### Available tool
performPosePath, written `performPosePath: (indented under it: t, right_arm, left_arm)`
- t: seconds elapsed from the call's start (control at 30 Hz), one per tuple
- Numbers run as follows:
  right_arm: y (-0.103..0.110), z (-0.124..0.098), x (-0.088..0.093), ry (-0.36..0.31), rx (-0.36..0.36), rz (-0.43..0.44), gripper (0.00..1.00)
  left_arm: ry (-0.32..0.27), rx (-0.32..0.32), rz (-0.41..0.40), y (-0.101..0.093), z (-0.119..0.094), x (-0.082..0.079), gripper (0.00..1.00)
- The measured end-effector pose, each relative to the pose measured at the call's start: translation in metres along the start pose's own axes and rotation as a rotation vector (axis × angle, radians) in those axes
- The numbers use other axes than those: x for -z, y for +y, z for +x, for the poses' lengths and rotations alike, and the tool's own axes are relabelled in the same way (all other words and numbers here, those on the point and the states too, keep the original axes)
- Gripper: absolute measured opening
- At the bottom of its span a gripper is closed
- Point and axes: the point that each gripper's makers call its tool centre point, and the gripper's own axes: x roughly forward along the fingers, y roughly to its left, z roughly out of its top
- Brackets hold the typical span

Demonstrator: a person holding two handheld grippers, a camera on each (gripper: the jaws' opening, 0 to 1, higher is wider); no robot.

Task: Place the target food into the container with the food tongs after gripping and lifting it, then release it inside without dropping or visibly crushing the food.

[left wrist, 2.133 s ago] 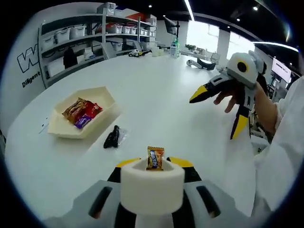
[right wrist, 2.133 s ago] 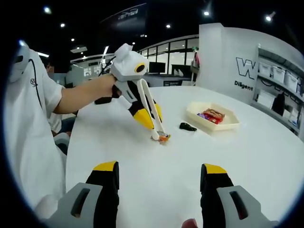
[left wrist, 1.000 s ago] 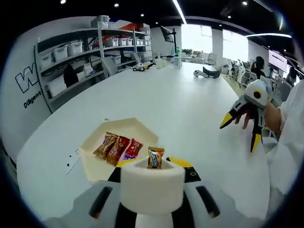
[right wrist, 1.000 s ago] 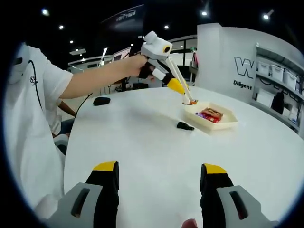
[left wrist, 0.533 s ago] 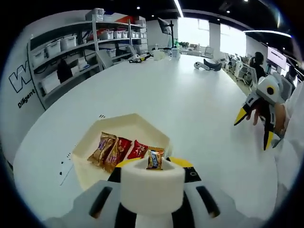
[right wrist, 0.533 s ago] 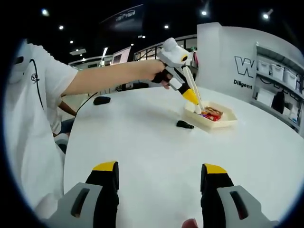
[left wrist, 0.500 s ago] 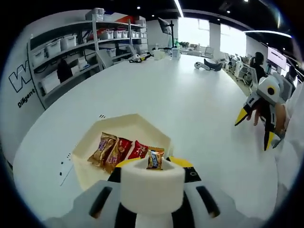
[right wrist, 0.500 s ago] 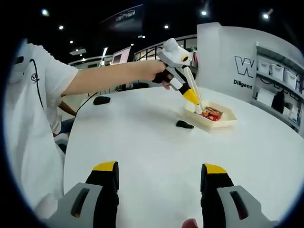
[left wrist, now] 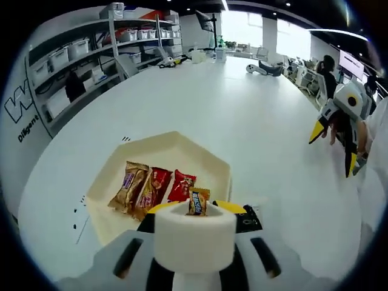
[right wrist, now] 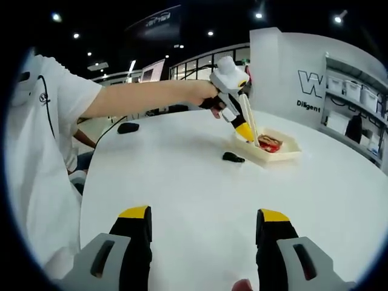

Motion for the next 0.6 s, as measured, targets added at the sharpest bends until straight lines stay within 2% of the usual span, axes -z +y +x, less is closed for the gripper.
performPosePath:
  t: [0.37, 0.6]
  right_arm:
    - [0.0, -0.001, -0.002, 0.0, 0.001, -0.004, 0.67]
    - [0.001, -0.001, -0.003, -0.001, 0.0, -0.005, 0.67]
  left_arm:
    - [0.022, -0.002, 0.032, -0.001, -0.003, 0.001, 0.21]
    - [0.003, -0.035, 0.034, 0.003, -0.022, -0.002, 0.22]
